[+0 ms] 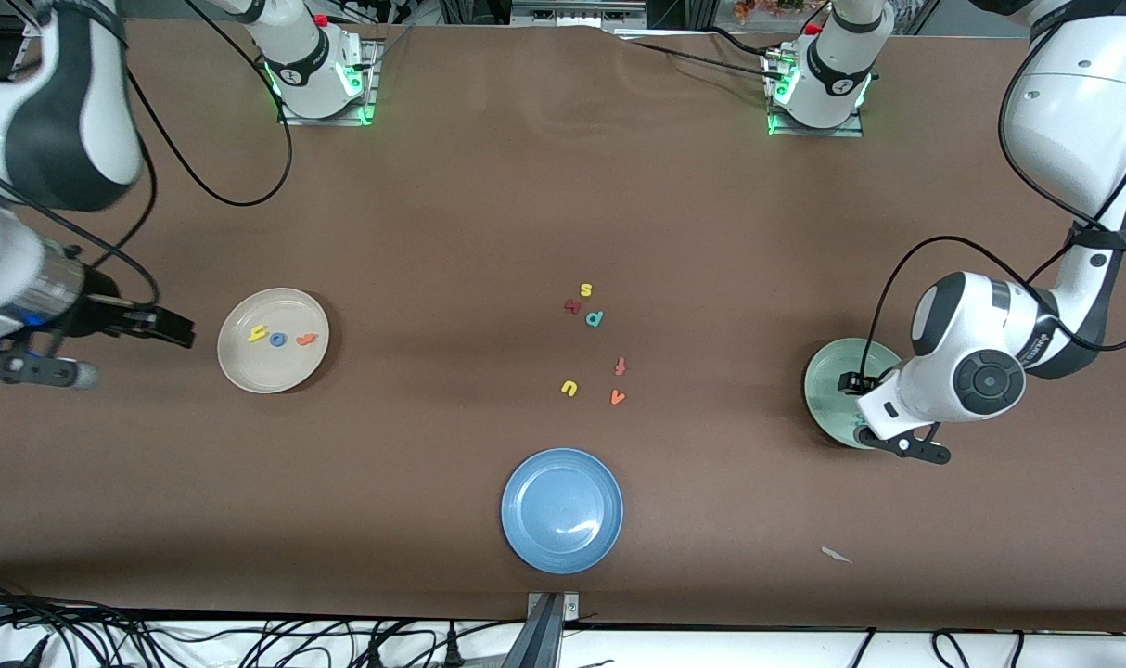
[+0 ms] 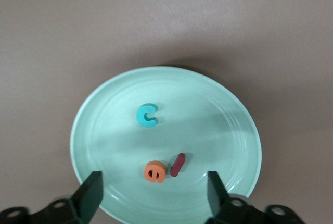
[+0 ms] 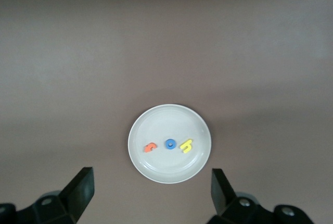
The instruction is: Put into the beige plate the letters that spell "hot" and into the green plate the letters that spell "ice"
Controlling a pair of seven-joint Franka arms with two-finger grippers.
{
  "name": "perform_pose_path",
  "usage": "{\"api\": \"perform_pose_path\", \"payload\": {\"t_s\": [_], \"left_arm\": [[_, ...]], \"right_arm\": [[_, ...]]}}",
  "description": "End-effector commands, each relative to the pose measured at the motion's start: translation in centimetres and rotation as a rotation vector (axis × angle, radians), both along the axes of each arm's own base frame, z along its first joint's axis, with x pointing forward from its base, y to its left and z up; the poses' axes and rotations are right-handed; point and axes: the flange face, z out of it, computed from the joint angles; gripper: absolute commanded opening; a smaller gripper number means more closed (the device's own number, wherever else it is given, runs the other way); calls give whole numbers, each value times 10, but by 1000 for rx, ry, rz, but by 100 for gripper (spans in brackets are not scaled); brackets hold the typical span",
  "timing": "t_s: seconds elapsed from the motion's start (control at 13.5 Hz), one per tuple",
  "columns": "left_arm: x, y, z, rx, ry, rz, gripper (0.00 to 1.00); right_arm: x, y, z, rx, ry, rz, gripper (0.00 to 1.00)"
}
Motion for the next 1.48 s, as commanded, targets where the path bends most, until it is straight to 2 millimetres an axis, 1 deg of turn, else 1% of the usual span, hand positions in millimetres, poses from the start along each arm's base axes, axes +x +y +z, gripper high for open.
{"api": "perform_pose_path", "payload": {"t_s": [0.0, 0.07, 0.15, 0.22, 0.3, 0.37, 0.44, 0.52, 0.59, 0.67, 0.81, 0.96, 1.04, 1.11, 1.19, 1.26, 1.33, 1.41], "left_arm": [[0, 8, 33, 18, -22, -1, 100], [0, 12, 44, -11, -32, 34, 100], [0, 25, 52, -40, -36, 72, 100], [-1, 36, 61, -54, -39, 97, 100], [-5, 36, 69, -54, -12, 105, 100], [-9, 45, 71, -53, 15, 120, 100], [-11, 48, 77, -74, 19, 144, 100], [-15, 47, 96, -100, 6, 169, 100], [-19, 51, 99, -104, 23, 193, 100], [-25, 45, 109, -105, 26, 206, 100], [-42, 40, 127, -110, 25, 232, 100], [-60, 29, 151, -118, 7, 233, 100], [-71, 20, 169, -110, -13, 223, 100], [-84, 14, 185, -105, -29, 218, 100], [-96, 9, 202, -108, -48, 215, 100], [-107, 6, 218, -105, -55, 211, 100], [-116, 7, 235, -100, -46, 214, 100], [-124, 9, 257, -99, -66, 218, 100]], "right_arm": [[4, -17, 29, -1, -35, -24, 99], [3, -27, 32, 1, -38, -41, 99], [4, -34, 33, 3, -45, -49, 99], [4, -48, 34, 13, -47, -73, 99], [4, -47, 32, 34, -40, -68, 99], [1, -50, 42, 53, -59, -60, 99], [-2, -54, 47, 61, -66, -59, 99], [-7, -60, 57, 51, -80, -57, 98], [-13, -63, 64, 40, -85, -55, 98], [-19, -65, 62, 41, -76, -57, 98], [-32, -70, 49, 21, -62, -60, 95], [-31, -62, 48, 18, -85, -44, 100], [-30, -63, 48, 18, -85, -48, 100], [-28, -61, 47, 17, -91, -43, 100], [-26, -58, 42, 18, -83, -41, 100], [-25, -57, 41, 15, -83, -29, 100], [-29, -56, 46, 13, -81, -26, 100], [-30, -55, 50, 12, -84, -31, 100]]}}
